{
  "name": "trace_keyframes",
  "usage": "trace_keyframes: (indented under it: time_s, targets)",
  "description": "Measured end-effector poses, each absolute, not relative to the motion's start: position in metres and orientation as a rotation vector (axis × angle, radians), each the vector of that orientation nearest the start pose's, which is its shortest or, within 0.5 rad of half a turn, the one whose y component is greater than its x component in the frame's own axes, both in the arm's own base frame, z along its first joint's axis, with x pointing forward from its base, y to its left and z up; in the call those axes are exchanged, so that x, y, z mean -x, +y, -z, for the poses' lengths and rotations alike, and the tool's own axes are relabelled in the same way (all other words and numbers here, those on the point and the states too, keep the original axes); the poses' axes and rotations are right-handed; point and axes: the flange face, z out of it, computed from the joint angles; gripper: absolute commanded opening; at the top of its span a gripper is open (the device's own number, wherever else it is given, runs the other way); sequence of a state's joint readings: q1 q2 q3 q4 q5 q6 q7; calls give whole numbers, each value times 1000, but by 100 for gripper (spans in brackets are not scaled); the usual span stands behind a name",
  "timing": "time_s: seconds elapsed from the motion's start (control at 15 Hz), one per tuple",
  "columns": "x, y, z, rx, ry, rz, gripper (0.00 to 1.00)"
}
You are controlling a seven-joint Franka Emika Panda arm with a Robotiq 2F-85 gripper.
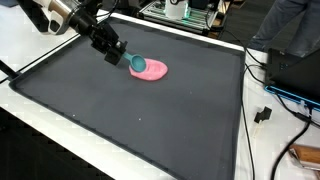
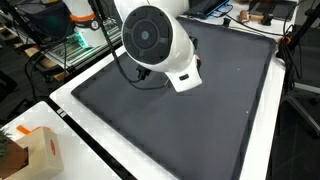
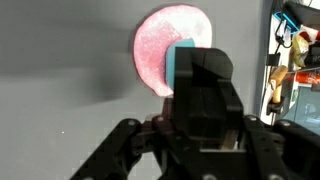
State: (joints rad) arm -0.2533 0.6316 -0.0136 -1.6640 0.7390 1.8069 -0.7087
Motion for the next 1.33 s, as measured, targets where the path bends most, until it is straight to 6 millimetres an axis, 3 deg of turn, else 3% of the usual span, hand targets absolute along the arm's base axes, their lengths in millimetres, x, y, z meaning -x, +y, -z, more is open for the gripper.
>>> trace_keyframes:
  time_s: [0.47,1.33]
  targets:
    - [-625,-118,-221,2275,-327,-35,25]
    - [-626,-127,-209,2247,-283,-53,25]
